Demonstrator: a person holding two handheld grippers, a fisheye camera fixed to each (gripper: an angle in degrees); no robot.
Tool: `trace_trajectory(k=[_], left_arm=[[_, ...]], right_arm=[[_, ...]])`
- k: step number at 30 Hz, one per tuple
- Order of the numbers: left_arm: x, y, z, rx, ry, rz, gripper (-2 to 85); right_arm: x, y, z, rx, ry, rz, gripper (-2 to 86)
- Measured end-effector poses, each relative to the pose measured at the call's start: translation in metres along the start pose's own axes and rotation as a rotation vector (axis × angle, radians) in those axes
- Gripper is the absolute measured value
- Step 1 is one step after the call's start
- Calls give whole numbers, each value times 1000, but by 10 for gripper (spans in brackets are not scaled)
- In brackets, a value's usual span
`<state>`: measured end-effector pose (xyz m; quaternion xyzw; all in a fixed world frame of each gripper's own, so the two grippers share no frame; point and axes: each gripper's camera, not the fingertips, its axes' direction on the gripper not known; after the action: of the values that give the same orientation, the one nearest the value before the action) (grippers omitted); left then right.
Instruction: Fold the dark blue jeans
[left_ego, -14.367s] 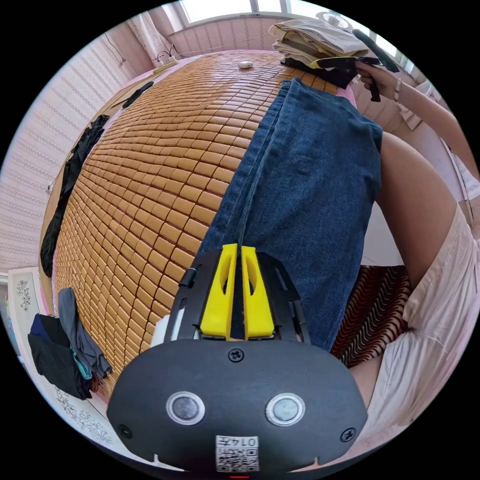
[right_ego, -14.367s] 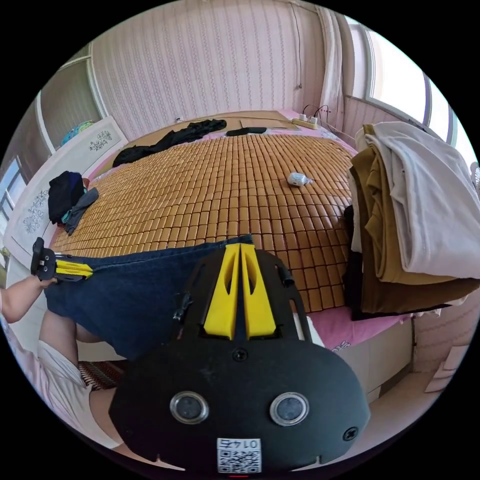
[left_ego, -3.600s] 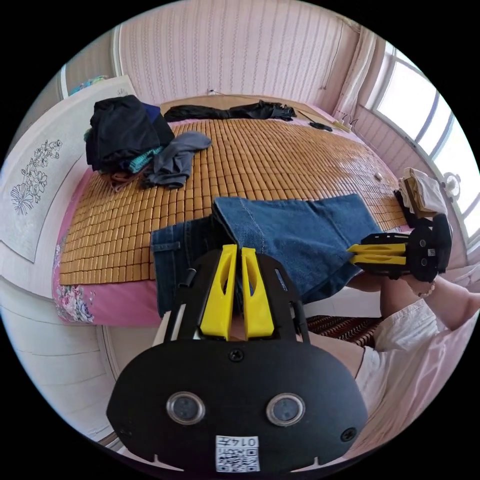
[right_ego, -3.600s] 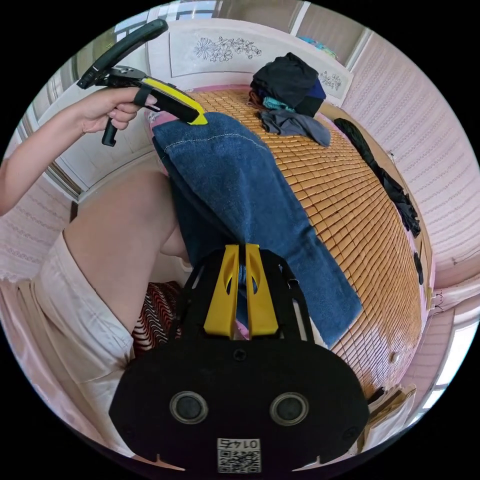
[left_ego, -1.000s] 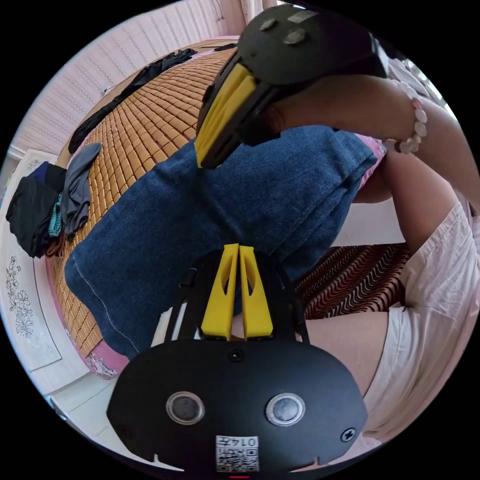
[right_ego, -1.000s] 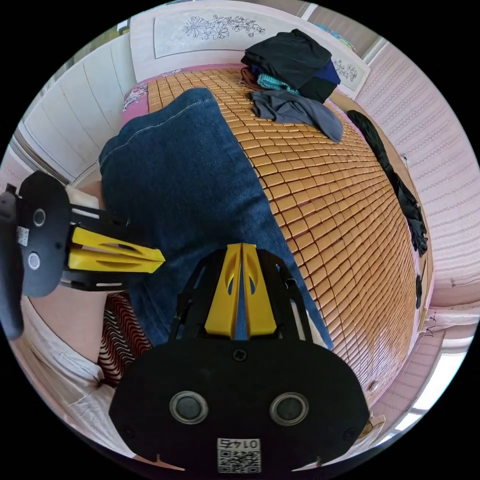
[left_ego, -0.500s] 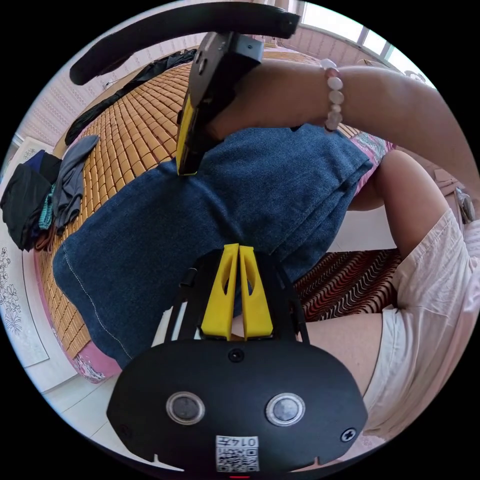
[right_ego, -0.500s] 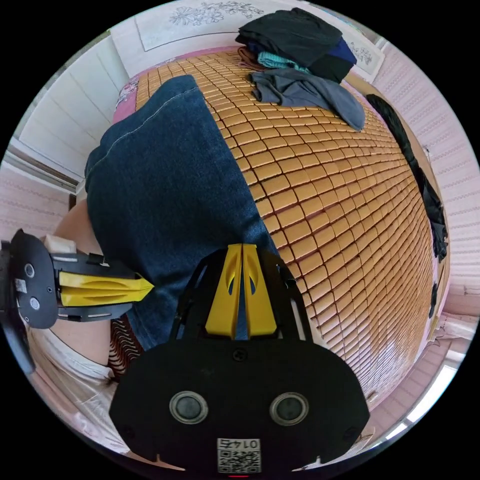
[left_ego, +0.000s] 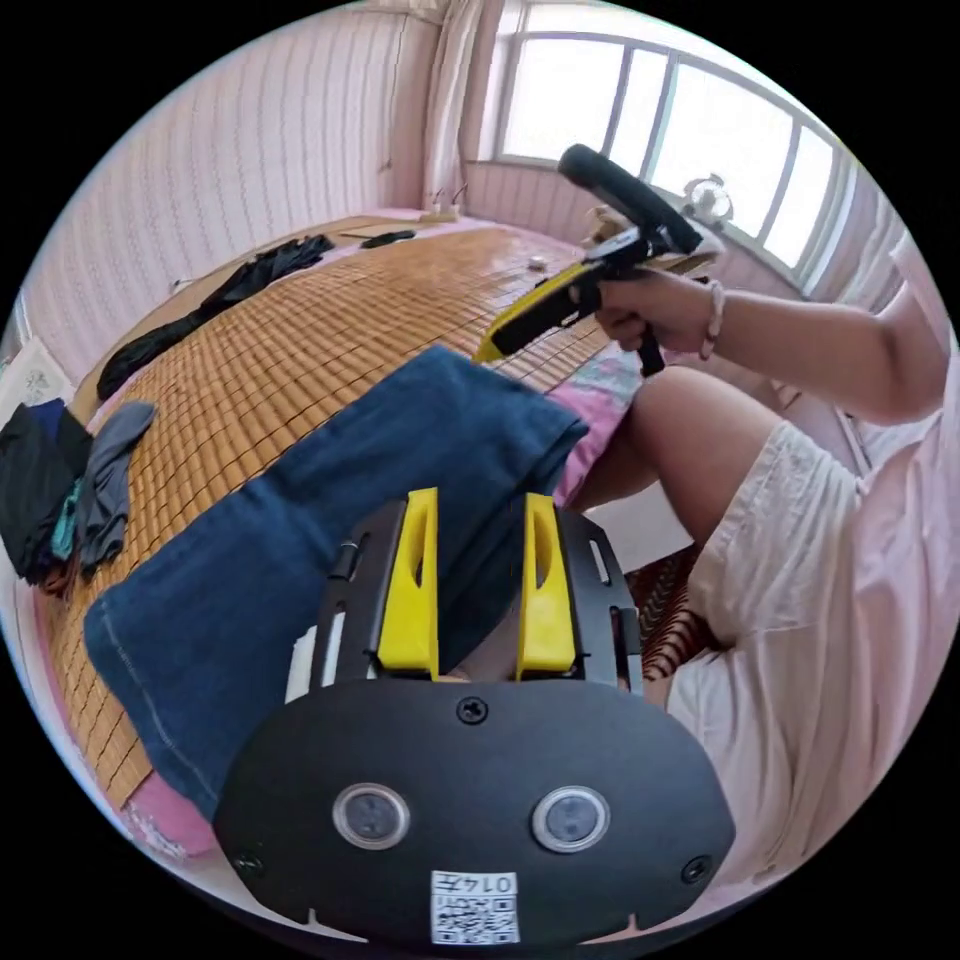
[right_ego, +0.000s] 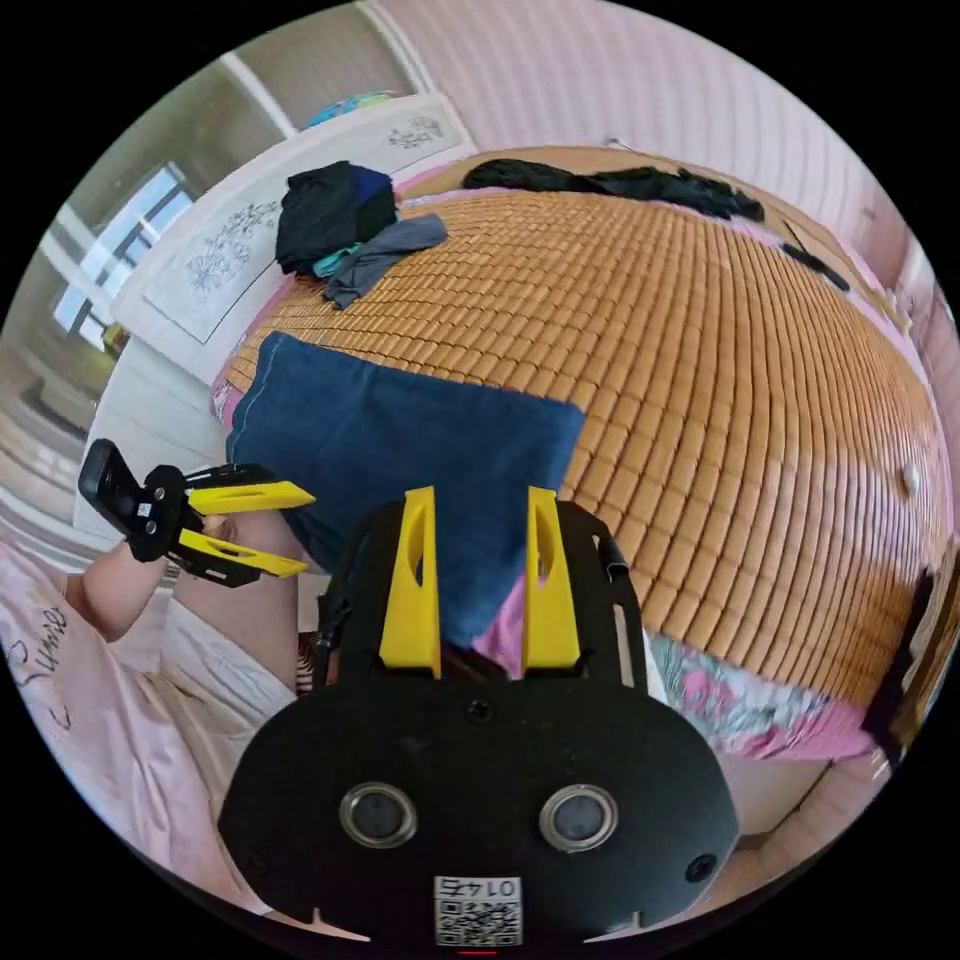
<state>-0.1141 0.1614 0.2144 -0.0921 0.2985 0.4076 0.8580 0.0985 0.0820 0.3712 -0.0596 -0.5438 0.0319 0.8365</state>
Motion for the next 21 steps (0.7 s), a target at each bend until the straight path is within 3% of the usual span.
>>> trace_trajectory(k=[3, 5, 10, 13, 17, 21], left_arm=[[23, -15, 27, -20, -30, 47, 153], [30, -22, 42, -34, -13, 50, 159], [34, -34, 70, -128, -121, -2, 117], [24, -34, 64, -154, -120, -40, 66], [11, -27, 51, -123, -64, -66, 42], [14, -21, 33, -95, -88, 0, 41]], right_arm=[[34, 30, -3, -100, -79, 127, 138], [52, 35, -2, -142, -233, 194, 118], [56, 16, -56, -13, -482, 139, 42], [44, 9, -104, 117, -329, -18, 42], [98, -1, -145, 278, -339, 108, 66], [123, -25, -132, 215, -284, 242, 140]])
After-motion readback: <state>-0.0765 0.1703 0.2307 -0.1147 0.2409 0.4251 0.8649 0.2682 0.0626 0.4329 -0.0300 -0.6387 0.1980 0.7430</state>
